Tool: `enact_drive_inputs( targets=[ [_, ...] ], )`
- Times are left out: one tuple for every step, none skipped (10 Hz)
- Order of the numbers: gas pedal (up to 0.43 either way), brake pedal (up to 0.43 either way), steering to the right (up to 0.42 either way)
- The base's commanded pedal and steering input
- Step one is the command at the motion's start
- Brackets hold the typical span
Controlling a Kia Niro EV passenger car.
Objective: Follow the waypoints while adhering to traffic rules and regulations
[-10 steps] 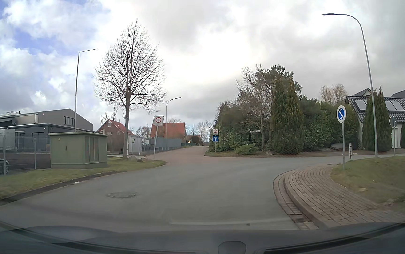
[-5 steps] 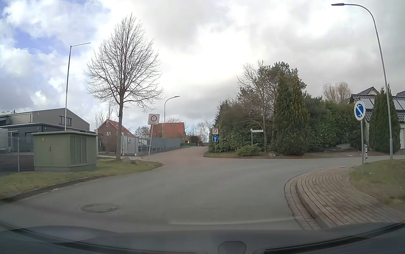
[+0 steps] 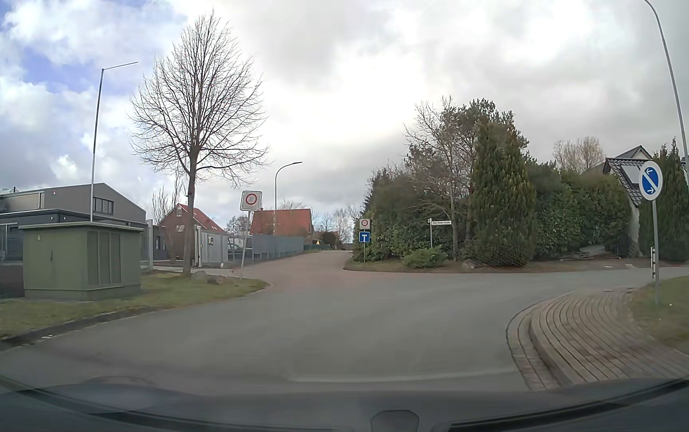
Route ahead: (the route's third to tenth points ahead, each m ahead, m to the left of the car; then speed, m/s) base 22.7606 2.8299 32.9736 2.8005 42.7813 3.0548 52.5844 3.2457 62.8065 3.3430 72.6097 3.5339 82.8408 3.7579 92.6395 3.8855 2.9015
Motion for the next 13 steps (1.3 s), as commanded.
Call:
enact_drive_inputs(
  targets=[
    [0.118, 0.000, 0.025],
    [0.138, 0.000, 0.026],
    [0.157, 0.000, 0.024],
    [0.157, 0.000, 0.018],
    [0.169, 0.000, 0.013],
    [0.177, 0.000, 0.011],
    [0.177, 0.000, 0.010],
    [0.189, 0.000, 0.009],
    [0.197, 0.000, 0.005],
    [0.209, 0.000, 0.000],
    [0.220, 0.000, -0.005],
    [0.220, 0.000, -0.011],
    [0.220, 0.000, -0.017]
  ],
)
